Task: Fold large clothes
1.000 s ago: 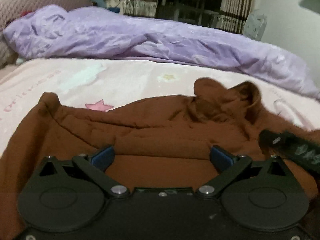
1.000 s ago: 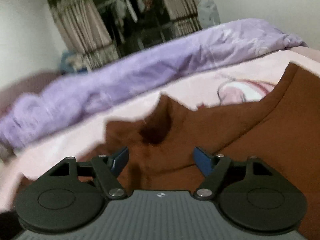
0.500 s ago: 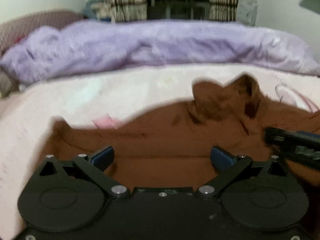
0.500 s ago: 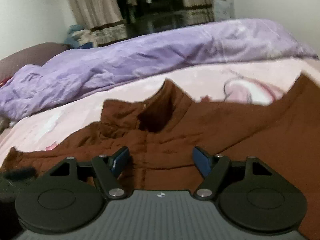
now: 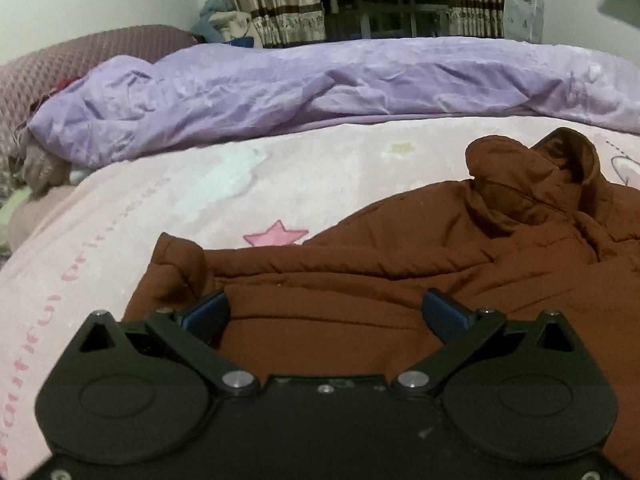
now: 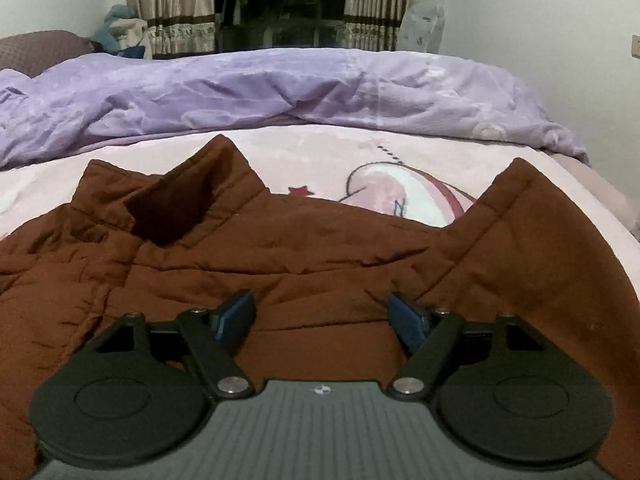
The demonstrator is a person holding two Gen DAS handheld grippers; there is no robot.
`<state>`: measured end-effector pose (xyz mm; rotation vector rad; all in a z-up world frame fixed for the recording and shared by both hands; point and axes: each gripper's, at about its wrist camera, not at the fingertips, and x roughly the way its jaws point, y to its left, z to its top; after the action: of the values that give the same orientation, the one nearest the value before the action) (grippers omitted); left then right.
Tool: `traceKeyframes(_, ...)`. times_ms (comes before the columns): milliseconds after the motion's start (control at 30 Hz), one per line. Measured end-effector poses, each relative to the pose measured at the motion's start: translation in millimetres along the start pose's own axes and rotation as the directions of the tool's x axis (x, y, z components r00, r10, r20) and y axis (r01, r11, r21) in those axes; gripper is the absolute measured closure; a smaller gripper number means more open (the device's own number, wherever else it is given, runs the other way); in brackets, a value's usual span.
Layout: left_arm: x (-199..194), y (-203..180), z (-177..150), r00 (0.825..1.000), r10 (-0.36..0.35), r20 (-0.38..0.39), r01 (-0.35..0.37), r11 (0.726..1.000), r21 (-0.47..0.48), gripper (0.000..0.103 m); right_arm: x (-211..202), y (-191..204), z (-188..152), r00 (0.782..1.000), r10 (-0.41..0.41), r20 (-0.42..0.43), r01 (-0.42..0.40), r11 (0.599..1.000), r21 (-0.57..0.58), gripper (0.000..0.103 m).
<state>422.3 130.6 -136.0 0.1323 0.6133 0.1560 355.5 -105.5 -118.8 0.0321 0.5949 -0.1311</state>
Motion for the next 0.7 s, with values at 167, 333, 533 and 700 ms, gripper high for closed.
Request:
traceKeyframes(167, 0.7, 13.3, 26.1, 0.990, -0.053, -0.128, 0.048, 0.998, -0.040, 0.000, -5.4, -11.0, 19.0, 0.998, 0.037, -0.050, -0.037, 0.999, 0.012, 0.018)
traceKeyframes(333, -38.4, 23.5, 52.1, 0.992, 0.013, 0.123, -0.021, 0.998, 0.063, 0.000, -35.3, -32.2, 46.6, 0.999, 0.009, 0.035, -0.007, 0.999, -0.053, 0.018)
traceKeyframes(533, 19.9, 28.4, 25.3, 0.997, 0.082, -0.002, -0.081, 0.985, 0.151, 0.000, -11.5, -86.2, 35.4, 0.995, -0.078, 0.064, 0.081, 0.995, -0.052, 0.031)
traceKeyframes(700, 40.1, 30.7, 18.6, 0.997, 0.075, -0.028, -0.071, 0.990, 0.121, 0.000, 24.4, -104.3, 15.3, 0.998, -0.056, 0.000, 0.056, 0.998, 0.030, 0.027)
